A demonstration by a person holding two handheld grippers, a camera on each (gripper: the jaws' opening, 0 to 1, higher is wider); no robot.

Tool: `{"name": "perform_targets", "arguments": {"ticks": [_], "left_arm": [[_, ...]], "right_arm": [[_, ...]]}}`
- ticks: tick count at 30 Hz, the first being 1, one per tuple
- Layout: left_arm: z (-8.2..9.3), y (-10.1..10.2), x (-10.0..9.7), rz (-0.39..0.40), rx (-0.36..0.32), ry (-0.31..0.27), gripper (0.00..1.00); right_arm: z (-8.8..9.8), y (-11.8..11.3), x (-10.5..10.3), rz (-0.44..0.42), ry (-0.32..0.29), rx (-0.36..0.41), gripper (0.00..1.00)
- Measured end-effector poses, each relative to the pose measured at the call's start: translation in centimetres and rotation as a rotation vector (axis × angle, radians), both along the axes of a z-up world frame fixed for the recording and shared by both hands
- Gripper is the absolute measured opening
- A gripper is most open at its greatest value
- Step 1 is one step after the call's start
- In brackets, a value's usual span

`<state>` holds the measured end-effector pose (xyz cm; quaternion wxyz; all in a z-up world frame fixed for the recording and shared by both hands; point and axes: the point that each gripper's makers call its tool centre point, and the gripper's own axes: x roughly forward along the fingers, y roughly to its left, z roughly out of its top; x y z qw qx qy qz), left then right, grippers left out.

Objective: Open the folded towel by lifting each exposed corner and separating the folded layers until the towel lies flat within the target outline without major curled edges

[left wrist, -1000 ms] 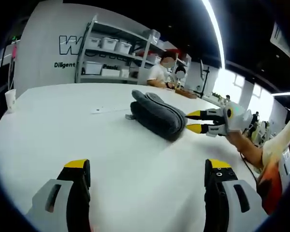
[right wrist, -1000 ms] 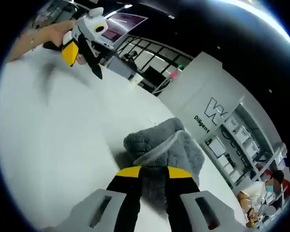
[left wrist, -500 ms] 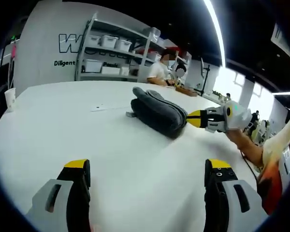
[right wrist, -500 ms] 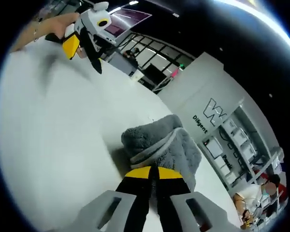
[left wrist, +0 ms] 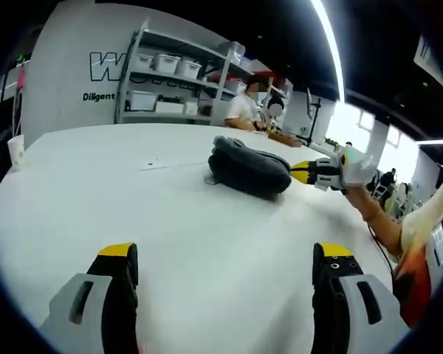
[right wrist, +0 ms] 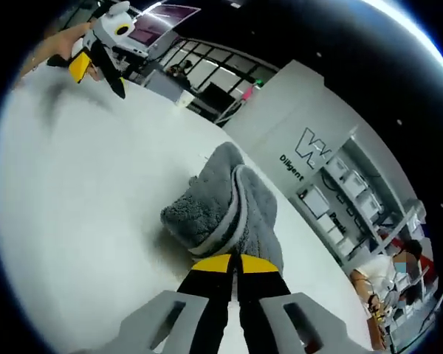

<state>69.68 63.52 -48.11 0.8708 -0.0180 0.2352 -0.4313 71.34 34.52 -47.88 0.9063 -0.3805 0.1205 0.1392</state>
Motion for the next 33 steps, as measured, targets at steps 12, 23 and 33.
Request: {"name": "perform_targets", "arguments": {"ticks": [12, 23, 33], "left_arm": [[0.0, -0.3, -0.2, -0.006, 0.001, -0.001, 0.96], [0.0, -0.1, -0.3, -0.011, 0.008, -0.005, 0.95], [-0.2, -0.1, -0.3, -0.013, 0.015, -0.005, 0.96]], "right_arm": [[-0.4, -3.1, 0.8, -0.077, -0.008, 0.034, 0.0], [0.5, -3.5, -0.6, -0.102, 0.047, 0.099, 0.1], [1.0, 1.3, -1.0, 0.024, 0.015, 0.01, 0.17]]}}
